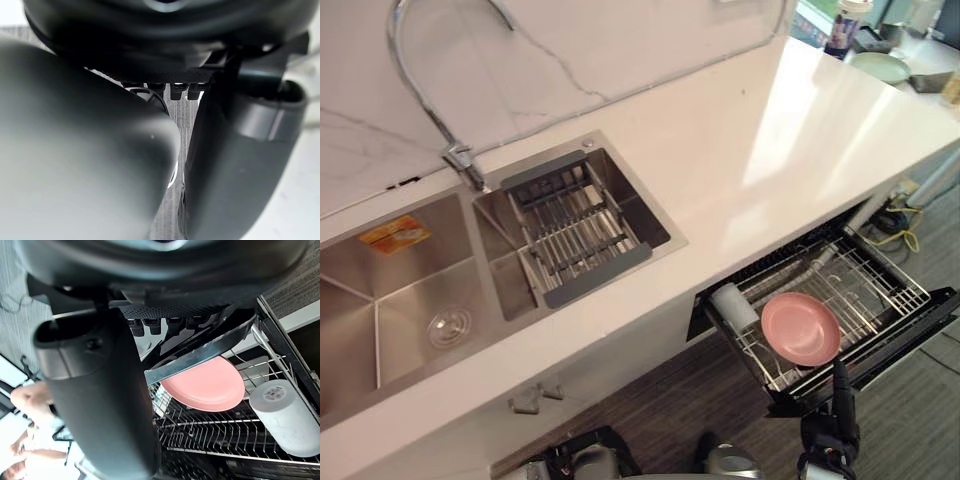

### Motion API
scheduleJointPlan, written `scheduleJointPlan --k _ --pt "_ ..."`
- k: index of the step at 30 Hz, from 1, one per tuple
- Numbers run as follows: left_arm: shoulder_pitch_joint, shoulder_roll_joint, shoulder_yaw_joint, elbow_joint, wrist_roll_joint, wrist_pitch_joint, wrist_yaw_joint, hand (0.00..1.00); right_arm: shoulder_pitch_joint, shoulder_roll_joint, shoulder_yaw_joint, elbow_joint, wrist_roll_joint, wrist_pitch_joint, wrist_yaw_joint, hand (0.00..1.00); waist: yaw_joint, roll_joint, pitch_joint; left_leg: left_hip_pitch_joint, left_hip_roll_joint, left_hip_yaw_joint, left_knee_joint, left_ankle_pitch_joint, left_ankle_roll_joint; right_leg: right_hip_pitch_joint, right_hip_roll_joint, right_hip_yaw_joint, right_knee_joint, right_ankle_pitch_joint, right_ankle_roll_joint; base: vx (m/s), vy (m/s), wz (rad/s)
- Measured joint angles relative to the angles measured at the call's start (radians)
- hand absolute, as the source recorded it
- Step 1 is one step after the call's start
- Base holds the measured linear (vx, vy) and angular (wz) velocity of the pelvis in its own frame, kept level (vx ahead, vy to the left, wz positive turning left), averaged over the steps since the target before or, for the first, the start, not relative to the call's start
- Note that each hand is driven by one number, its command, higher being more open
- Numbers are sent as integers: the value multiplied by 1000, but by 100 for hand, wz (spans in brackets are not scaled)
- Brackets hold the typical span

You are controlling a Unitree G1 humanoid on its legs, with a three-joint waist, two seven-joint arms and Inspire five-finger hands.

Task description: Walk over to the sink, pick up the cup, carry it to the dishwasher, place the cup inside the dishwasher, then close the dishwasher door

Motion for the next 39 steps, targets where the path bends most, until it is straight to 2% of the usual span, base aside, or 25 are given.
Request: scheduleJointPlan --k 4,6,11,14,18,20,24,29,32,35,37,39 --pt "11 1 33 0 2 0 -8 100 -26 -53 50 44 -26 5 3 100 13 4 -10 -9 -24 -56 -9 12 6 21 -15 -52 8 -6 10 -3 53 47" --pt "28 8 41 3 23 -5 -14 100 -58 -83 52 66 -46 8 2 100 39 15 -18 -21 -31 -87 -14 24 11 23 -17 -77 10 -6 11 -30 32 35" --pt "61 -17 82 4 24 -49 -43 100 -127 -146 61 96 -57 64 3 100 84 45 -38 -44 -40 -146 -15 44 12 34 -16 -136 20 -14 11 -33 14 38" --pt "67 -19 101 5 49 -75 -75 100 -195 -177 68 108 -55 116 9 100 104 52 -43 -55 -38 -166 -13 55 15 33 -11 -156 27 -24 12 -49 13 19" --pt "91 -12 128 5 63 -116 -91 100 -297 -228 166 142 -43 142 30 100 127 61 -45 -81 -28 -183 4 57 11 18 -1 -166 41 -33 -2 -42 17 10" --pt "93 -18 130 5 80 -145 -92 100 -329 -230 167 181 -11 136 38 100 143 73 -40 -92 -23 -191 4 66 10 8 3 -173 48 -35 -5 -15 9 10" --pt "97 -16 145 18 168 -200 -78 100 -327 -231 211 178 -5 128 50 100 142 81 -42 -93 -12 -193 4 85 10 -7 4 -173 83 -54 -20 -2 -3 1" --pt "102 -18 140 31 169 -240 -66 100 -258 -242 330 152 -74 131 78 100 139 80 -42 -86 8 -190 5 91 1 -11 17 -164 92 -72 -29 -18 -35 -6" --pt "108 -22 130 52 95 -260 -54 100 -159 -232 414 183 -189 173 143 100 132 72 -38 -78 14 -183 8 84 -10 -4 22 -156 87 -77 -30 16 -21 -8" --pt "119 -25 111 71 15 -280 -55 100 -76 -170 428 273 -344 225 147 100 123 68 -35 -79 14 -176 7 77 -17 -11 20 -150 87 -81 -29 32 11 -10" --pt "122 -28 110 74 -33 -272 -59 100 -76 -171 405 282 -442 219 149 100 122 63 -33 -82 15 -156 2 75 -18 -24 19 -133 88 -78 -27 38 39 -19" --pt "128 -25 111 80 -52 -266 -82 100 -51 -155 361 293 -570 173 147 100 118 46 -40 -69 7 -152 -15 72 -14 -19 10 -133 87 -80 -21 43 37 0"
